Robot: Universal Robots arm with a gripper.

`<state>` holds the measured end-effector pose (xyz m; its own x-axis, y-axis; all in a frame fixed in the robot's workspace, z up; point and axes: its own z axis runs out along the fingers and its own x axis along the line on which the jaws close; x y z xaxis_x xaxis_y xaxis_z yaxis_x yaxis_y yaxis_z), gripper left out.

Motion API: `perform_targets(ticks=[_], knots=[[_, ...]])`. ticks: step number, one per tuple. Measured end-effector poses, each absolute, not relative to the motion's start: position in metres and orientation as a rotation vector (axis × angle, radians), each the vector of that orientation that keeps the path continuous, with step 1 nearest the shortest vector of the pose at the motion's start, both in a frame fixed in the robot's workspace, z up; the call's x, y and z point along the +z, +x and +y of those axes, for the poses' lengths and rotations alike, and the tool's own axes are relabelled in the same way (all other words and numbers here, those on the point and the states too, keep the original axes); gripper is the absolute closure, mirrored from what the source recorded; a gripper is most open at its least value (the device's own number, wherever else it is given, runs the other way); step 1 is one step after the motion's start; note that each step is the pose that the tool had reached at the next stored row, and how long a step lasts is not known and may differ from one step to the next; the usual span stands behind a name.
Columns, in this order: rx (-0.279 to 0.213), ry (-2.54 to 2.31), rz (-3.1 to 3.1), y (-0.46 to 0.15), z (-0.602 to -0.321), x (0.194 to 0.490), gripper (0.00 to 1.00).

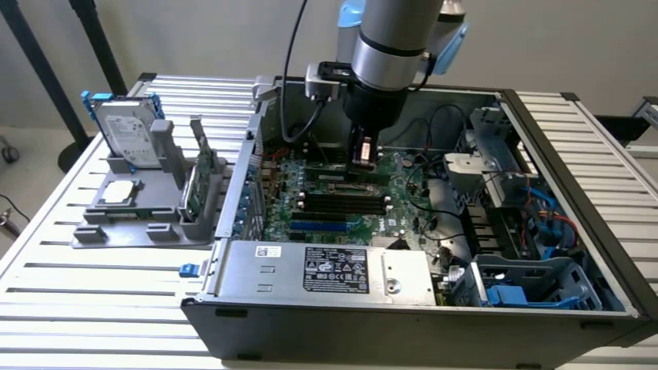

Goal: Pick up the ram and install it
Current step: 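Insert the ram into the slot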

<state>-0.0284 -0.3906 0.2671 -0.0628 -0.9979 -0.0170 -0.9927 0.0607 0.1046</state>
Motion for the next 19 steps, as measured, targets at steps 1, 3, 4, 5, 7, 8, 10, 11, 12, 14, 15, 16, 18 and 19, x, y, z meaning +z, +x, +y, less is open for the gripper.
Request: perform_targets(ticks=[1, 3, 4, 5, 7, 8, 10, 11, 12, 14, 15, 16, 18, 19], knots=[[-0.136, 2.109, -2.244, -0.0284, -0.3905, 0.2657, 0.86], [-0.136, 2.109, -2.244, -0.0284, -0.3906, 0.2638, 0.86], [-0.136, 2.109, -2.244, -0.0284, -0.3906, 0.2636, 0.86], [-0.136, 2.109, -2.243, -0.0284, -0.3906, 0.2636, 0.86], [-0.136, 2.109, -2.244, -0.0284, -0.3905, 0.2626, 0.86], [-0.136, 2.109, -2.244, -0.0284, -0.3906, 0.2621, 0.86], [-0.136, 2.109, -2.243, -0.0284, -0.3908, 0.2610, 0.86], [-0.136, 2.109, -2.243, -0.0284, -0.3912, 0.2606, 0.86], [-0.136, 2.109, -2.243, -0.0283, -0.3918, 0.2602, 0.86], [-0.136, 2.110, -2.243, -0.0284, -0.3929, 0.2594, 0.86], [-0.136, 2.110, -2.243, -0.0284, -0.3937, 0.2591, 0.86], [-0.136, 2.111, -2.242, -0.0284, -0.3946, 0.2588, 0.86], [-0.135, 2.112, -2.242, -0.0284, -0.3964, 0.2580, 0.86], [-0.135, 2.112, -2.242, -0.0284, -0.3972, 0.2576, 0.86]])
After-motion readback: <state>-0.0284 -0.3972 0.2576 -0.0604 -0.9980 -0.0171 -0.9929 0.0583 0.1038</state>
